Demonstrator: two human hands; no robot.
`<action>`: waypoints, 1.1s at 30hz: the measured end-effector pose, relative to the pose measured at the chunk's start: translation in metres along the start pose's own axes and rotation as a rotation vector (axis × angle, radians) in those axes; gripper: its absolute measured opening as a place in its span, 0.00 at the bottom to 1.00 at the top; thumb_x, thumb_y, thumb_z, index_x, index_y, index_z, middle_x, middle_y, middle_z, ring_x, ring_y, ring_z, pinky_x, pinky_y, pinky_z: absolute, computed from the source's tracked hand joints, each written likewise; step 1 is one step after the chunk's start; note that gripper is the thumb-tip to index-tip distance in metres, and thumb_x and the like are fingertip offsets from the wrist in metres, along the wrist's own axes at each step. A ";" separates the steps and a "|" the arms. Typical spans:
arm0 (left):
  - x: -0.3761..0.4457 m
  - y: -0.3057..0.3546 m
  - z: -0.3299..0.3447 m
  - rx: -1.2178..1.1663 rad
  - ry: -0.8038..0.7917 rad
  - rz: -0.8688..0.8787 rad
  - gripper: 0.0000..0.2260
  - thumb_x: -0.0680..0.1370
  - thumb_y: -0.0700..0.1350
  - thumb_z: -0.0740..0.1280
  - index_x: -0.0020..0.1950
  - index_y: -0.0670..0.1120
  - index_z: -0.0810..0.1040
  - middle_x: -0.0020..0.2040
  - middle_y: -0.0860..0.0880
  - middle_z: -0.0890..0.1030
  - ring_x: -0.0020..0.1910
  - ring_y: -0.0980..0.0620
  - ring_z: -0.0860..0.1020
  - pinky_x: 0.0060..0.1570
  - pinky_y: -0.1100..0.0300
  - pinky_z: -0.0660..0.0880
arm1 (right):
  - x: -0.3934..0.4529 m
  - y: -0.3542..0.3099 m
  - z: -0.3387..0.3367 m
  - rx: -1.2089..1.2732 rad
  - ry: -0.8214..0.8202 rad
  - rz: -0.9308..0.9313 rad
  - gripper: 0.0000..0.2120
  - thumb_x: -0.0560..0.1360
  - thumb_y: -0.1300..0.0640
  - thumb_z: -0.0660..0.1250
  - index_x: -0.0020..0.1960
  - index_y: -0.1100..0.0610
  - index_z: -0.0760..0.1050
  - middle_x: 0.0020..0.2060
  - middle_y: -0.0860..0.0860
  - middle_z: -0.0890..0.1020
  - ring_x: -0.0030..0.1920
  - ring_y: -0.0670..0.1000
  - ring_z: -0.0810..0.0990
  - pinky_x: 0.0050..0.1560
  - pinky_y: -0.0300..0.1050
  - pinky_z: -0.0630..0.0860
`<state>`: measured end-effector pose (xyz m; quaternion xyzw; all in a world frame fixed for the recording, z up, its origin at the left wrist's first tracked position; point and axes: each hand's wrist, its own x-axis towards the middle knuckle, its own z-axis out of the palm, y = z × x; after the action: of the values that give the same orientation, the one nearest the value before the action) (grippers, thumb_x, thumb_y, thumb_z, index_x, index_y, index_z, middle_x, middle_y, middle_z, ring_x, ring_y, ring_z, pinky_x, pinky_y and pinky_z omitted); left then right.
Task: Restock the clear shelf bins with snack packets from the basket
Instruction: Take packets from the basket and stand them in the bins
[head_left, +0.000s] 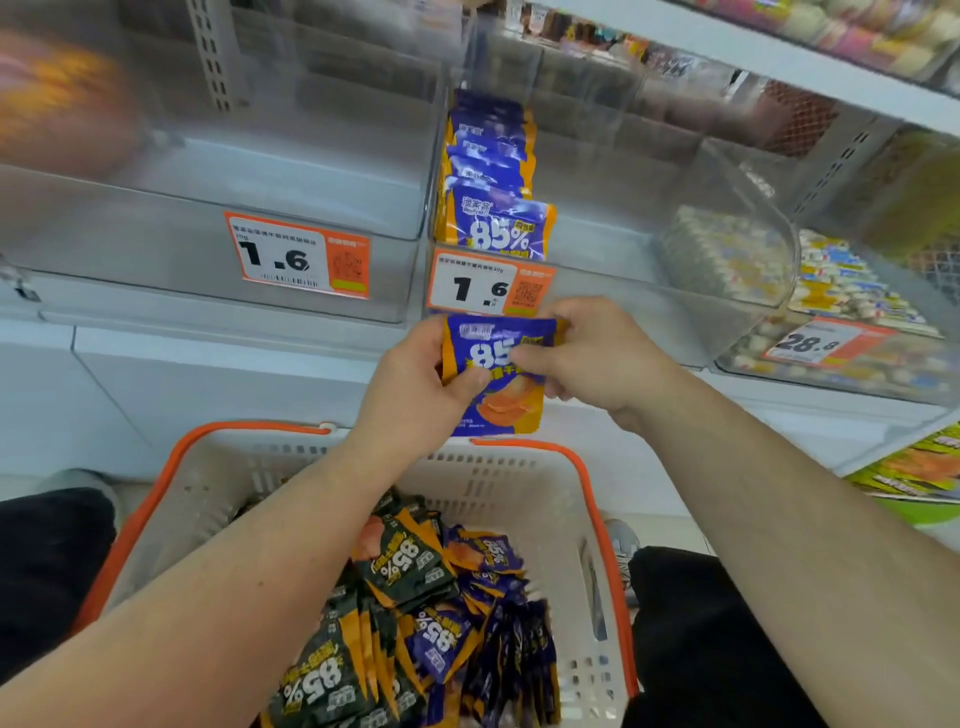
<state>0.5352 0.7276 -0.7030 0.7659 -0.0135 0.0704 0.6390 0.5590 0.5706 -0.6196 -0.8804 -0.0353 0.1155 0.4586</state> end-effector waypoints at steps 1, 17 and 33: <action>0.002 0.006 -0.001 -0.050 0.017 0.006 0.16 0.74 0.42 0.73 0.56 0.57 0.75 0.51 0.54 0.84 0.49 0.56 0.83 0.50 0.49 0.81 | 0.001 -0.002 0.000 0.028 0.033 -0.033 0.04 0.74 0.64 0.72 0.47 0.58 0.78 0.26 0.46 0.79 0.21 0.41 0.73 0.25 0.35 0.69; 0.006 0.011 -0.010 -0.018 0.040 -0.060 0.12 0.75 0.45 0.73 0.52 0.57 0.74 0.48 0.58 0.83 0.41 0.65 0.79 0.45 0.66 0.74 | 0.045 -0.046 -0.021 0.006 0.667 -0.487 0.06 0.78 0.59 0.62 0.46 0.49 0.73 0.36 0.42 0.76 0.37 0.40 0.74 0.39 0.35 0.70; -0.007 -0.008 -0.001 0.195 -0.196 -0.174 0.10 0.76 0.47 0.72 0.54 0.55 0.75 0.49 0.60 0.82 0.47 0.63 0.78 0.41 0.66 0.74 | 0.066 -0.029 -0.017 -0.359 0.450 -0.110 0.07 0.77 0.49 0.65 0.49 0.52 0.76 0.49 0.50 0.83 0.51 0.53 0.80 0.50 0.45 0.76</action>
<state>0.5290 0.7296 -0.7113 0.8257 -0.0024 -0.0595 0.5609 0.6283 0.5851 -0.5976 -0.9478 -0.0003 -0.1159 0.2972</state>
